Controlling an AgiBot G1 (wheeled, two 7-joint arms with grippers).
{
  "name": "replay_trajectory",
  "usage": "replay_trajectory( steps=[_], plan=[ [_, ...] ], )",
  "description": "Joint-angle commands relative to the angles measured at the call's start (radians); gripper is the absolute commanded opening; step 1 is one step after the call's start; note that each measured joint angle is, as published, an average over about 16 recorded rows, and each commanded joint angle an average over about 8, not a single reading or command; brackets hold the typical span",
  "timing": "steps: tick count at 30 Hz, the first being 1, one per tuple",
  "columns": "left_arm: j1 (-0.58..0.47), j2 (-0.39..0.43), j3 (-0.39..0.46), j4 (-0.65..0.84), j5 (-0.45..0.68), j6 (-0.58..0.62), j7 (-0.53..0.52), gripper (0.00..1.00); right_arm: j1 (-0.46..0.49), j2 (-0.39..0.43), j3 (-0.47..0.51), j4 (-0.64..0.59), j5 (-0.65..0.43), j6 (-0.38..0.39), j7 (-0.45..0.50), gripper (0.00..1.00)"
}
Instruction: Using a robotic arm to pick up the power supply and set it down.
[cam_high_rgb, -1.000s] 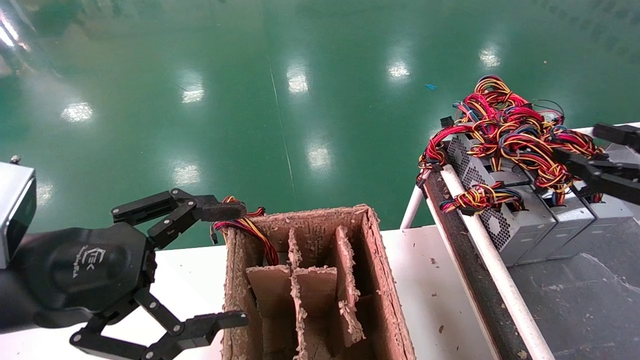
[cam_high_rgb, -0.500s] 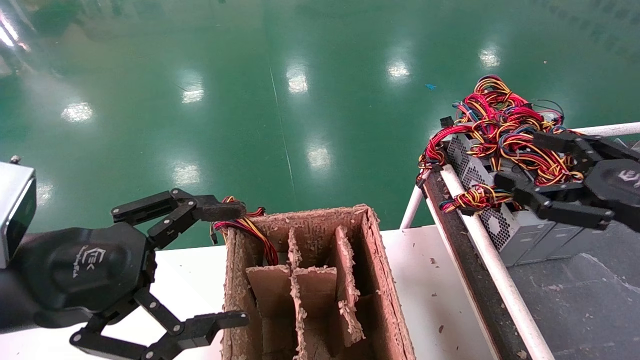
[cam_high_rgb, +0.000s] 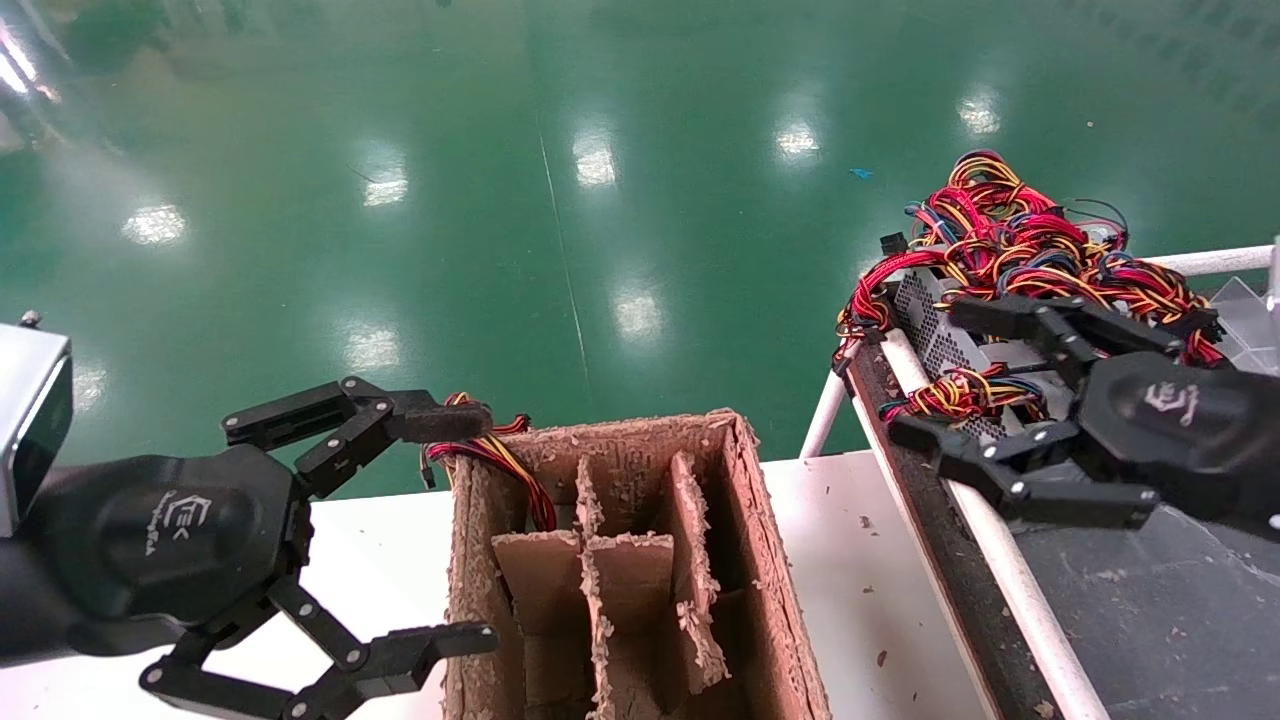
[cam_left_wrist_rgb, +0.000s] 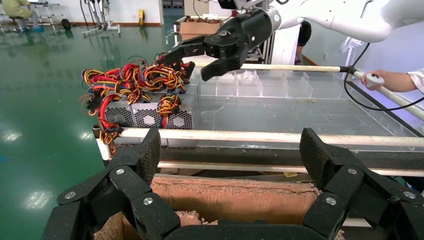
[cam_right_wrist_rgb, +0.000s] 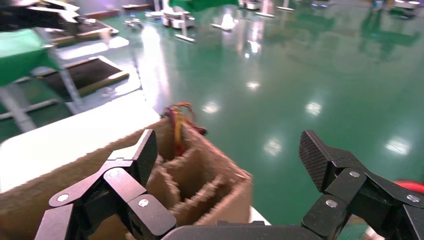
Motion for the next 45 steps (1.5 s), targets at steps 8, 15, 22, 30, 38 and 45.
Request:
replay_trajectory(
  steps=[8,15,22,30,38,45],
  plan=[
    [0.000,0.000,0.000,0.000,0.000,0.000,0.000,1.00,0.025,-0.028,-0.033,0.040,0.032,-0.082,-0.002,1.00],
    [0.000,0.000,0.001,0.000,0.000,0.000,0.000,1.00,0.045,-0.049,-0.058,0.071,0.057,-0.146,-0.004,1.00],
    [0.000,0.000,0.001,0.000,0.000,0.000,0.000,1.00,0.062,-0.068,-0.081,0.098,0.079,-0.202,-0.005,1.00],
    [0.000,0.000,0.001,0.000,-0.001,-0.001,0.000,1.00,0.067,-0.074,-0.088,0.106,0.087,-0.219,-0.005,1.00],
    [0.000,0.000,0.001,0.000,-0.001,-0.001,0.000,1.00,0.065,-0.071,-0.085,0.102,0.085,-0.211,-0.005,1.00],
    [0.000,0.000,0.001,0.000,-0.001,-0.001,0.000,1.00,0.064,-0.070,-0.083,0.100,0.082,-0.207,-0.005,1.00]
  ],
)
